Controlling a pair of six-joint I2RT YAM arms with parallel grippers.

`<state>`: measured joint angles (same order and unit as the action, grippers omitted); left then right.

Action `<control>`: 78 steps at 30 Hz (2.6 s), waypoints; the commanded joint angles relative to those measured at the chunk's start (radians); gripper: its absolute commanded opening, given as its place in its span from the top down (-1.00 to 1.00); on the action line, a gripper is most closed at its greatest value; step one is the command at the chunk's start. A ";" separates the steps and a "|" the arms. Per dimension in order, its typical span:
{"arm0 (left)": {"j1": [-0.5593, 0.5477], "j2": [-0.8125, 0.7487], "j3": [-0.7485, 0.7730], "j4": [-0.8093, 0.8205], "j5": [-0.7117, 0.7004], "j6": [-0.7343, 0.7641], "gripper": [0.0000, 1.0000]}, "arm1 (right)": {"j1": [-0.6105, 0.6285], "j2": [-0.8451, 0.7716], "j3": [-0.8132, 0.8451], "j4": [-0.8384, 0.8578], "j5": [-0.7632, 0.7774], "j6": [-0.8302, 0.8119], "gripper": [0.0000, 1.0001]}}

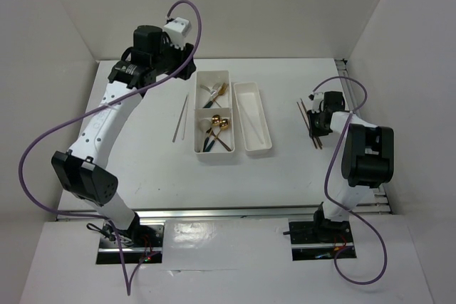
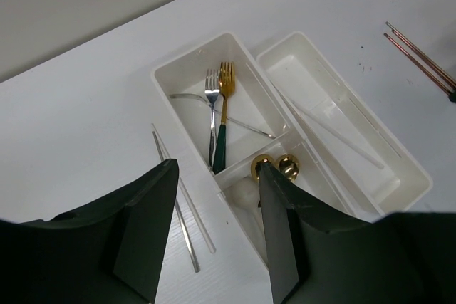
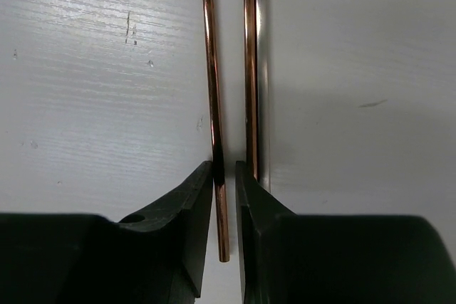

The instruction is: Sort the eating utensils into containers

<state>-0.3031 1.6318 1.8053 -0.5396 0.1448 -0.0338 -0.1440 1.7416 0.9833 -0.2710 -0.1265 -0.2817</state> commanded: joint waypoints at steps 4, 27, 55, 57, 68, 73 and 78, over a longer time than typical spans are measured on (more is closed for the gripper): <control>0.005 0.013 0.058 0.017 0.012 -0.009 -0.24 | 0.014 0.067 -0.061 -0.040 0.050 -0.022 0.56; 0.005 -0.076 -0.061 0.075 -0.019 -0.029 -0.22 | 0.014 -0.137 0.138 -0.080 -0.071 0.047 1.00; 0.078 -0.242 -0.258 0.072 -0.254 -0.080 -1.00 | 0.449 0.102 0.380 -0.114 -0.218 0.475 0.81; 0.078 -0.227 -0.248 0.053 -0.264 -0.080 -1.00 | 0.449 0.111 0.368 -0.114 -0.228 0.475 0.40; 0.107 -0.119 -0.469 0.015 -0.065 0.053 -0.74 | 0.458 -0.048 0.422 -0.091 -0.188 0.377 -0.08; 0.107 -0.012 -0.523 0.024 -0.037 0.095 -0.20 | 0.458 -0.169 0.381 -0.051 -0.090 0.247 -0.03; 0.107 0.108 -0.532 0.053 -0.085 0.115 0.07 | 0.370 -0.280 0.324 -0.050 -0.067 0.191 -0.03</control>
<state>-0.1982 1.7191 1.2697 -0.5285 0.0685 0.0456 0.2798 1.5185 1.3396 -0.3485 -0.2394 -0.0261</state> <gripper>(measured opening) 0.468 0.515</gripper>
